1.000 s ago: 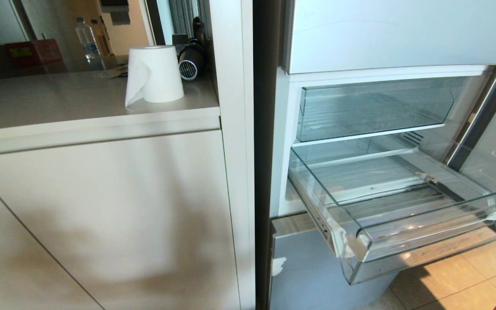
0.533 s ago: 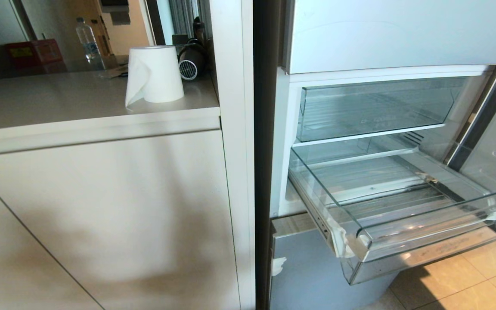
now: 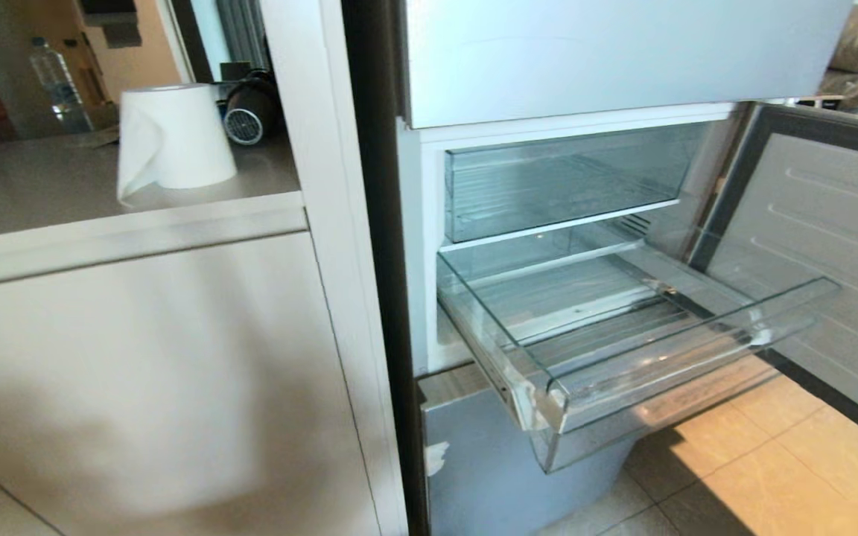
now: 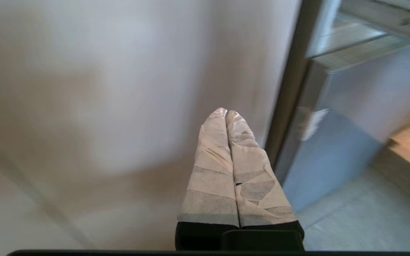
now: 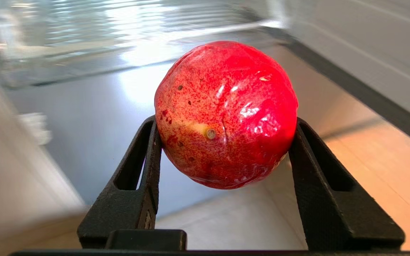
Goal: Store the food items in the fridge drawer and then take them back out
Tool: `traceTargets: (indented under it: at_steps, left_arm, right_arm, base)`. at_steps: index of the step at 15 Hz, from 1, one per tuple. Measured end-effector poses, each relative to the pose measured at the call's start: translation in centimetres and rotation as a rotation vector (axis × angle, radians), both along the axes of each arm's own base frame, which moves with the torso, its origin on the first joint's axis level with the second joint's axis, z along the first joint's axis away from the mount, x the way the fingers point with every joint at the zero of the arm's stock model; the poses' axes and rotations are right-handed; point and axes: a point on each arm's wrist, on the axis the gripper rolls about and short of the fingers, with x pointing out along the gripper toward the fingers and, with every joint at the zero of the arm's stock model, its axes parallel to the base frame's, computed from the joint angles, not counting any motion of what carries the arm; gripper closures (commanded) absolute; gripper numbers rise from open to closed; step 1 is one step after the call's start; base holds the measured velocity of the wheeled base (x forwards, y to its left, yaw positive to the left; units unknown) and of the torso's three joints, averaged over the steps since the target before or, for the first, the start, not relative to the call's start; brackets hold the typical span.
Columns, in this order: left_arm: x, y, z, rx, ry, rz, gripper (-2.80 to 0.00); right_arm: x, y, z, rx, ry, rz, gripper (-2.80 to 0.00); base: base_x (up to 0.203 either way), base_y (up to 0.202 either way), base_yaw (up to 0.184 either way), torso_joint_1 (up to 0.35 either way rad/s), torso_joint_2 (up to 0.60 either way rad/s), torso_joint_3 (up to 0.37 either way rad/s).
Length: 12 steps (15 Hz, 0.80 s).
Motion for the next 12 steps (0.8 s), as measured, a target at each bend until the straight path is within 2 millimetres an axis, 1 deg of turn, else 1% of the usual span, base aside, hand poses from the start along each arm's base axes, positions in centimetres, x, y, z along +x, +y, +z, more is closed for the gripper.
traceTargets:
  at_steps: [12]
  left_arm:
    - [0.0,0.0,0.0,0.0,0.0,0.0,0.0]
  right_arm:
    - [0.0,0.0,-0.01,0.003,0.001,0.0,0.0]
  base:
    - [-0.001,0.006,-0.176,0.004,0.0,0.001]
